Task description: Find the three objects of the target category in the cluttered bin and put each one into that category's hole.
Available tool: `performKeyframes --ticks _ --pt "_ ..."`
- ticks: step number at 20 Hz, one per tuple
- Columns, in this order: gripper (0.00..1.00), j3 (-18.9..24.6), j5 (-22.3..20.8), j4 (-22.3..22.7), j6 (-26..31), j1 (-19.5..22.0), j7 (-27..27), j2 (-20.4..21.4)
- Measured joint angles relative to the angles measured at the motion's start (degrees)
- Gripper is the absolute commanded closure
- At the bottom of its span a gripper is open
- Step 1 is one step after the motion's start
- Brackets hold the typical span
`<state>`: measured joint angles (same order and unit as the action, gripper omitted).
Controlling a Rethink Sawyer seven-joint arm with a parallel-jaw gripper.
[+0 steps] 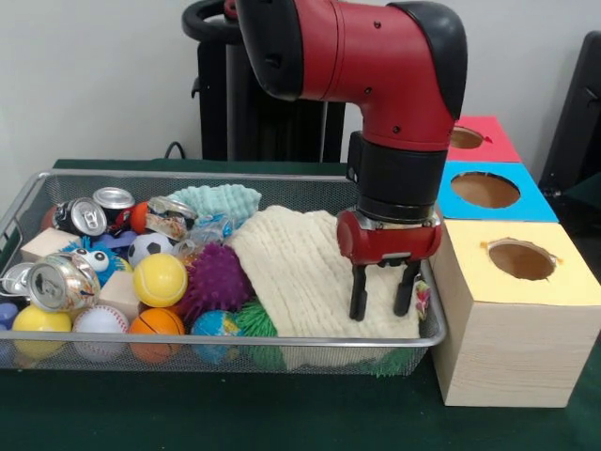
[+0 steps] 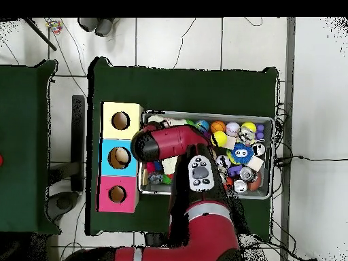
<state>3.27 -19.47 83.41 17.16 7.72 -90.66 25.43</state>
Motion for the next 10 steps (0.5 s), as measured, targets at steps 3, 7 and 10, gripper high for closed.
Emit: performKeyframes --ticks 3,7,10 --pt "0.00 -0.4 0.0 0.8 -3.3 0.0 0.0 -0.7" --pt "0.00 -1.1 0.0 1.6 -8.1 0.0 0.0 -1.6" --pt "0.00 -1.9 0.1 2.3 -11.3 -0.1 0.0 -2.2"
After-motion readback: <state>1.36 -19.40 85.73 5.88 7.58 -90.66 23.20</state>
